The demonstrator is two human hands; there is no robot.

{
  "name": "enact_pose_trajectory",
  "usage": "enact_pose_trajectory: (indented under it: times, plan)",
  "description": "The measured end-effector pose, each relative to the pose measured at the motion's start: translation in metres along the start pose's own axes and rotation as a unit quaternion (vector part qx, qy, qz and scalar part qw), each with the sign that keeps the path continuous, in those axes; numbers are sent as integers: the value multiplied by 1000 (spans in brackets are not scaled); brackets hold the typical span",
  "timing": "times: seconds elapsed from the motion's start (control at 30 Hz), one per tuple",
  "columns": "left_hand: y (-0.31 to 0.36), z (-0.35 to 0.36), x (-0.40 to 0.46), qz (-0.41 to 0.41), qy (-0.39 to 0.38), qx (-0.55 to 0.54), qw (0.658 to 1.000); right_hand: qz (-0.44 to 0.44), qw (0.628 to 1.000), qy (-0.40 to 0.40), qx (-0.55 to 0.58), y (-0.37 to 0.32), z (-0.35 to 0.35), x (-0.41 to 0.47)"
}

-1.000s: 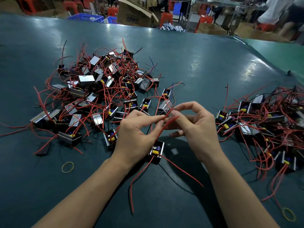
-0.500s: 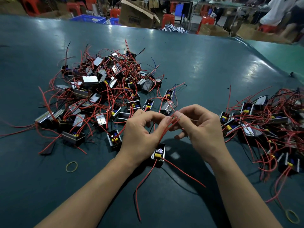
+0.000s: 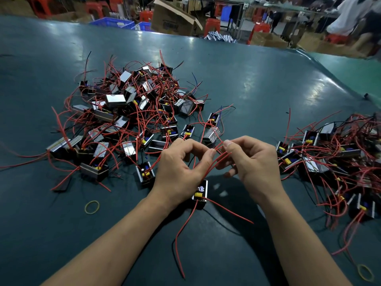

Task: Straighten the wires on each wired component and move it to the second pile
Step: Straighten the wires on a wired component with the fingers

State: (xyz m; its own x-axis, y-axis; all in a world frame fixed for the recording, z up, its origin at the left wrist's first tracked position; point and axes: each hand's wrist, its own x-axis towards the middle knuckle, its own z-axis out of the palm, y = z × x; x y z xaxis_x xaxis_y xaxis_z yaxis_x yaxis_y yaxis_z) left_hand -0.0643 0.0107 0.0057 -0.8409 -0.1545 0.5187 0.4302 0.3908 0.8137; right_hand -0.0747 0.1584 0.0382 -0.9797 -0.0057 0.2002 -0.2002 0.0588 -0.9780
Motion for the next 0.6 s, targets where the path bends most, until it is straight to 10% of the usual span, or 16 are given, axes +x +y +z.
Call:
enact_pose_trajectory:
  times: [0.43, 0.6]
  plan:
    - [1, -1, 1, 4, 12, -2, 1000, -31, 998, -31, 46, 6, -8, 4]
    - [3, -2, 2, -16, 16, -12, 1000, -138, 983, -26, -122, 11, -10, 4]
